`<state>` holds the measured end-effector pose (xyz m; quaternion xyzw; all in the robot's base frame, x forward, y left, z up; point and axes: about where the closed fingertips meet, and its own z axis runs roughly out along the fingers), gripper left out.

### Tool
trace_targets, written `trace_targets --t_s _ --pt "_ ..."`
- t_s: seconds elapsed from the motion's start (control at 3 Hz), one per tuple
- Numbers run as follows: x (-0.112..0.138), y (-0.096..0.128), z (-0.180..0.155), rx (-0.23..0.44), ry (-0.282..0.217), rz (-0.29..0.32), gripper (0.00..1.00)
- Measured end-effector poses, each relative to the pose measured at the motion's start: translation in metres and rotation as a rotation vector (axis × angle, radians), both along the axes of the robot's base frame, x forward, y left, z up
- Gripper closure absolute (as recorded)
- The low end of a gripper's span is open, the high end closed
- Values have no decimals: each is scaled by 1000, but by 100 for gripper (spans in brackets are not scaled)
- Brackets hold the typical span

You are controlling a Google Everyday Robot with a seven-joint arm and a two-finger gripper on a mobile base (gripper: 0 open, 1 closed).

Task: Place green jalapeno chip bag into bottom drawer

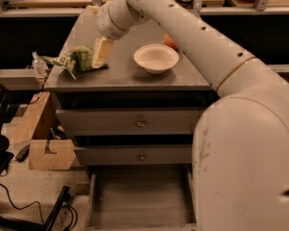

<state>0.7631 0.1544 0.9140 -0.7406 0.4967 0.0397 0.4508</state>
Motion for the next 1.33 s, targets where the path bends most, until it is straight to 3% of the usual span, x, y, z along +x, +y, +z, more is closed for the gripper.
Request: trace_targets --t_s 0.33,0.67,1.0,1.33 --pt "5 19 -26 -4 102 39 0" --pt "5 34 -39 -8 166 76 0" --pt "4 47 -45 -15 198 110 12" --pt "5 56 -48 -24 212 127 43"
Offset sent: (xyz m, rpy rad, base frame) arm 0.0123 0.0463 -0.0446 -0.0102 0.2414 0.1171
